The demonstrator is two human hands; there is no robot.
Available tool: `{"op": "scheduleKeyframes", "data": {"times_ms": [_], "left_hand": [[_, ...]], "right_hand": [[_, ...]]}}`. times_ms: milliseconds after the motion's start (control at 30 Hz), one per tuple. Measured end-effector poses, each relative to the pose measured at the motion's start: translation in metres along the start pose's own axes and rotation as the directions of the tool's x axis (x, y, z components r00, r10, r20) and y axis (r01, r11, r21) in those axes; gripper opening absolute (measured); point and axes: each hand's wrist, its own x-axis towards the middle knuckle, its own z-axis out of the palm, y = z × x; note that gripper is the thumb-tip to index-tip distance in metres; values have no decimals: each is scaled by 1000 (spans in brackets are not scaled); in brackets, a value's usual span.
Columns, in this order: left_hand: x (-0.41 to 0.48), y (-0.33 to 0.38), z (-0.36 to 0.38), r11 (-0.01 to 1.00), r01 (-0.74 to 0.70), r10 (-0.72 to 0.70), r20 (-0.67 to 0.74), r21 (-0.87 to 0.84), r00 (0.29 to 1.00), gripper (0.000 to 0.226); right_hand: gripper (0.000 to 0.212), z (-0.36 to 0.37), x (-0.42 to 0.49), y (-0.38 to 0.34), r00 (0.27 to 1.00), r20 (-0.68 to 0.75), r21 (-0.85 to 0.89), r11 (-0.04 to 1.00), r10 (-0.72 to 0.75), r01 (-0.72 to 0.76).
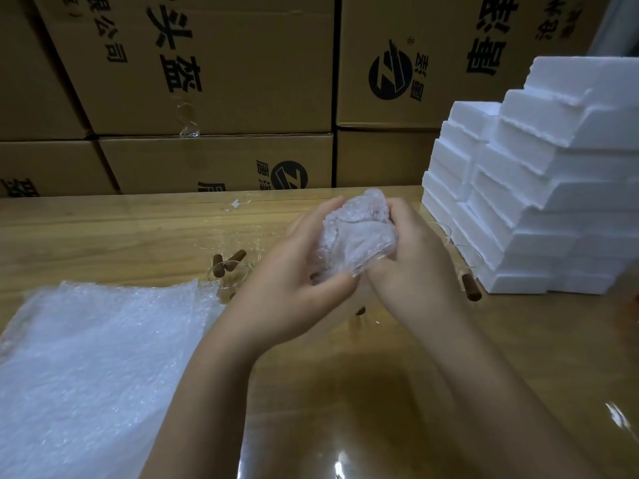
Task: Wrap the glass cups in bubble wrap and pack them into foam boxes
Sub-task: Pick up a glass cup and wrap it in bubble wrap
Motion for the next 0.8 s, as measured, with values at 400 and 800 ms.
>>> {"op": "scheduleKeyframes", "data": {"times_ms": [400,800], "left_hand": [[2,-5,3,968,13,29,-162,252,986,55],[2,5,11,929,-58,118,-144,367,982,62]], "right_hand": [[63,-18,1,-3,958,286,228,969,23,-91],[29,1,1,7,993,-47,-109,989,-109,104]]}}
